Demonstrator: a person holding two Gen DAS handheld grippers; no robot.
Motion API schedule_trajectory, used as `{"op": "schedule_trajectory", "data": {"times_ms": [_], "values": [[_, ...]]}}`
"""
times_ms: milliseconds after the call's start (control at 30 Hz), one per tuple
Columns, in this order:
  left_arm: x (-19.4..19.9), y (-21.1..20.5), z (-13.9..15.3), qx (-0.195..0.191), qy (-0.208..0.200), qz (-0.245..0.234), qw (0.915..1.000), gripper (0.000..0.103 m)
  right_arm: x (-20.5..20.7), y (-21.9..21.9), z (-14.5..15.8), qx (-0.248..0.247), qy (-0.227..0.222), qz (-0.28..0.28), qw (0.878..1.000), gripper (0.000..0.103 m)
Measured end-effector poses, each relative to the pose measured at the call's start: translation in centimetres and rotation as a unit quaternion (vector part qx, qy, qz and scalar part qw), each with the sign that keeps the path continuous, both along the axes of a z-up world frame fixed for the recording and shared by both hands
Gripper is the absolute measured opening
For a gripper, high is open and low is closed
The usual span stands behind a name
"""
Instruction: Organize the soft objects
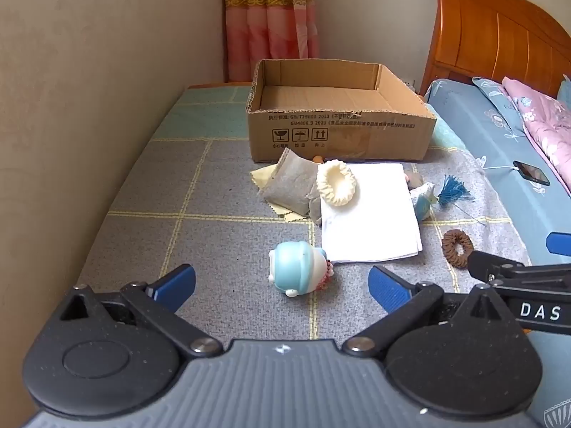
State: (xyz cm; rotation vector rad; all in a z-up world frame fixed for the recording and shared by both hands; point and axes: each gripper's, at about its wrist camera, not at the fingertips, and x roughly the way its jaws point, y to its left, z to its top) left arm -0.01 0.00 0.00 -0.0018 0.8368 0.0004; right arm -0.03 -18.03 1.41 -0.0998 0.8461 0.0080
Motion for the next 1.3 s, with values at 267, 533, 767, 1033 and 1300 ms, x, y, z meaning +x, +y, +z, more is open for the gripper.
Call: {"op": "schedule_trajectory", "data": {"times_ms": [267,533,767,1033,1300], "values": [[0.17,0.05,-0.04,0.001,0.004,0.003,1.0,0.102,0.02,0.0,-0.04,0.0,0.001,0.001,1.0,0.103],[-0.25,-0.16,0.28,0.002,-0.002,0.002,1.0,0.102,0.13,0.14,0.17,-0.002,0.0,0.0,1.0,0.103],[0.08,-0.36,0.36,0.001,-0.001,0.001,1.0,0.102,0.1,0.15,0.2,-0.004,-0.001,0.0,1.0,0.103],[0.16,-0.32,0.4,0.0,-0.002,0.001,1.0,0.102,0.13,0.0,0.28,-0.006,-0.002,0.0,1.0,0.103],[0.13,-0.3,0.47,-0.002,-0.003,0.001,1.0,0.102,0.12,-0.06,0.32,-0.008,-0.004,0.0,1.0,0.103]]}}
